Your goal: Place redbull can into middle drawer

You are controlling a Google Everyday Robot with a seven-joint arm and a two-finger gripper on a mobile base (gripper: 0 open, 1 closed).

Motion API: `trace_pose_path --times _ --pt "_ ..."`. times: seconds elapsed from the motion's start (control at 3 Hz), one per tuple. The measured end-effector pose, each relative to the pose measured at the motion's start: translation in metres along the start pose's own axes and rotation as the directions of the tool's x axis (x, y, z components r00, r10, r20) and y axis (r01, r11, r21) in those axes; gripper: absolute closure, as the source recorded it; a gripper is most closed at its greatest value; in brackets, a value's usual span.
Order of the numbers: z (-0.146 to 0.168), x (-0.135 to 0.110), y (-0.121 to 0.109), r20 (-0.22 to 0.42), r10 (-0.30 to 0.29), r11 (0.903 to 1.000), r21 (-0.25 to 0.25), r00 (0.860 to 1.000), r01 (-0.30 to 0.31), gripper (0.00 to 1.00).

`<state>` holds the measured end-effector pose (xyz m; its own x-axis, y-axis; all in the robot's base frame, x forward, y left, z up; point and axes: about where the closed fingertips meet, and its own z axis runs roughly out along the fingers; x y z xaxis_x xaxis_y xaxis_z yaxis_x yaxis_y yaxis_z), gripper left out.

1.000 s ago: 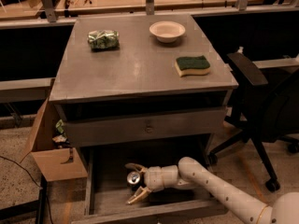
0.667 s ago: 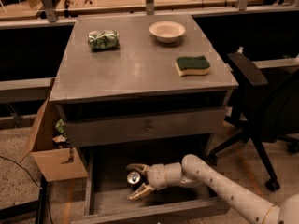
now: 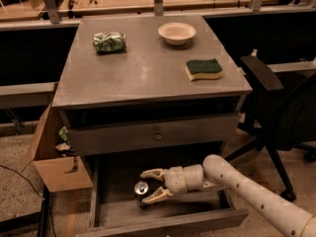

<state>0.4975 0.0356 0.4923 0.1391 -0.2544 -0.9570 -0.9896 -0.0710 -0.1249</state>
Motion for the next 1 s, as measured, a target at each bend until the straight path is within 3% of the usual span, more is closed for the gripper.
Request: trace_pose_path --times 0.33,0.67,1.0 --pt "-0.022 -0.013 0.004 -0.001 0.008 1.0 0.0 1.0 -0.008 0.2" --pt "-0.055 -0.037 0.017 -0.004 -0.006 0.9995 0.031 1.0 0.006 0.2" --pt "-0.111 -0.093 0.031 -0.044 -0.043 0.9866 0.156 0.998 0.049 0.52"
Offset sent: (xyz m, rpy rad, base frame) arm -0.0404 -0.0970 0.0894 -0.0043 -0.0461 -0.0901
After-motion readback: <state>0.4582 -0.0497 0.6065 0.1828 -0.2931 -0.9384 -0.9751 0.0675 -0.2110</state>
